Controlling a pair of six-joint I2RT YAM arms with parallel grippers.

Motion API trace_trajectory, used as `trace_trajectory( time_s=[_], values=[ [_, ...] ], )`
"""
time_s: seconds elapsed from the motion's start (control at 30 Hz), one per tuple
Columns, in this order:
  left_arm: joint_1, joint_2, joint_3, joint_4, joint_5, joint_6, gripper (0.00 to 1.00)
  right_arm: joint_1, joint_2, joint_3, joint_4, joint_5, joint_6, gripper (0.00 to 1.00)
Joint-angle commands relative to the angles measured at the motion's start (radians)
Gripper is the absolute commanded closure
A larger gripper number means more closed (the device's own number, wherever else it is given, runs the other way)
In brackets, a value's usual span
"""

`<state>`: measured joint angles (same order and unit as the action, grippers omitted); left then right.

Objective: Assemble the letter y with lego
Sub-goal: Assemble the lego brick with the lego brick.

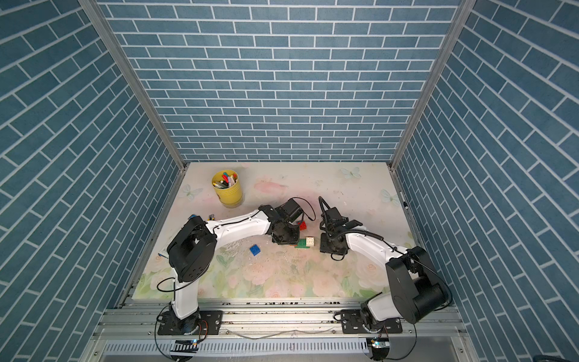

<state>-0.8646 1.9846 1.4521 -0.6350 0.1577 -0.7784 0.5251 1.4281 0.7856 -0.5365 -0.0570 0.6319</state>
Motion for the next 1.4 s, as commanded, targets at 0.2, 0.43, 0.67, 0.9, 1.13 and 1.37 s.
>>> trace_trajectory(
  time_s=[0.2, 0.43, 0.67, 0.9, 1.13, 1.37],
  values=[
    [-0.018, 0.080, 0.075, -0.127, -0.033, -0.012, 1.00, -0.004, 0.009, -0.005, 0.002, 0.005, 0.027, 0.51],
    [-0.038, 0.128, 0.130, -0.217, -0.073, -0.021, 1.00, -0.006, 0.013, -0.001, 0.001, 0.018, 0.025, 0.51],
    [-0.053, 0.161, 0.151, -0.254, -0.101, -0.014, 1.00, -0.017, -0.010, 0.017, -0.037, 0.051, 0.007, 0.50],
    [-0.066, 0.222, 0.200, -0.291, -0.088, 0.009, 1.00, -0.036, -0.037, 0.028, -0.068, 0.073, 0.002, 0.50],
    [-0.067, 0.236, 0.204, -0.295, -0.078, 0.017, 1.00, -0.046, -0.055, 0.030, -0.079, 0.087, 0.005, 0.50],
    [-0.067, 0.224, 0.215, -0.299, -0.083, 0.033, 1.00, -0.048, -0.044, 0.036, -0.074, 0.080, 0.006, 0.50]
  ],
)
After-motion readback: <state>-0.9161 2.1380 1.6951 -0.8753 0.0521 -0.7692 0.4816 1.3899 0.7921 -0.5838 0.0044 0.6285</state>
